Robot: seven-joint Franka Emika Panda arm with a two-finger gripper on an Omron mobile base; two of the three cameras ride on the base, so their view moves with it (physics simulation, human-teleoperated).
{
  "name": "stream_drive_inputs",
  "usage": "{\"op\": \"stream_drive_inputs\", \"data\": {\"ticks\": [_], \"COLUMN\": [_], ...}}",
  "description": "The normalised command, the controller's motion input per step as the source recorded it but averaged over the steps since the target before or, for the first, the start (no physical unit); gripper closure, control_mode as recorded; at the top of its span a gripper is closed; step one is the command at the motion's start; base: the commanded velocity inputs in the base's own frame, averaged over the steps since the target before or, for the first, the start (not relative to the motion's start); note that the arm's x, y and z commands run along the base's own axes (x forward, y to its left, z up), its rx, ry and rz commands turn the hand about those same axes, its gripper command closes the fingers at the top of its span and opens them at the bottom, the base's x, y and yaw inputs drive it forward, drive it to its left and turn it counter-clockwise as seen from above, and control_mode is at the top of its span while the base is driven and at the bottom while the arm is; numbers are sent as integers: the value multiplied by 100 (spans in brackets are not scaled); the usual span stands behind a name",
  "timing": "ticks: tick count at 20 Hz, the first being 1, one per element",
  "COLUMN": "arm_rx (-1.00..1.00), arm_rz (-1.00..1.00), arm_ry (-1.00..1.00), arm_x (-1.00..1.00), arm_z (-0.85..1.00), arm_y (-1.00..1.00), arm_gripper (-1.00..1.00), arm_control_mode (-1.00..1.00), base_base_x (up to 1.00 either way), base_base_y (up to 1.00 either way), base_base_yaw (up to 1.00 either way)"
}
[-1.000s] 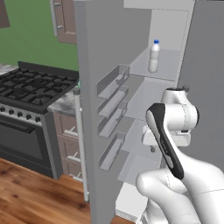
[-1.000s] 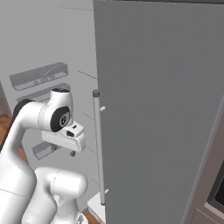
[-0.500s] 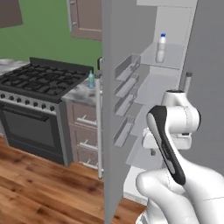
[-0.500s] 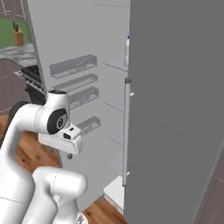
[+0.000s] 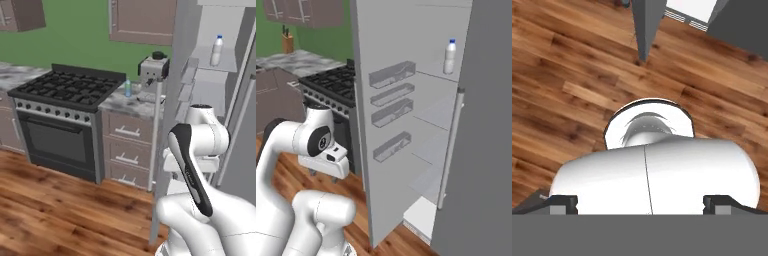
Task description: Take the bottled waters from the counter and place them in the freezer to freeze. Close the freezer door after placing the bottles.
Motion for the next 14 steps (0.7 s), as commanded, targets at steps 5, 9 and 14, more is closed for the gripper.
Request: {"op": "stream_drive_inputs", "data": {"ticks": [5,9,14], "arm_rx": [0,0,0], "arm_rz": [0,0,0], "arm_ry": [0,0,0], "arm_x": [0,0,0], "arm_z": [0,0,0], "arm_y": [0,0,0], "arm_gripper": [-100,-100,-100], "arm_control_mode": [100,100,100], "base_base_x": [34,42,37], "base_base_y": [74,87,97], "base_base_yaw": [-25,-34,-39]}}
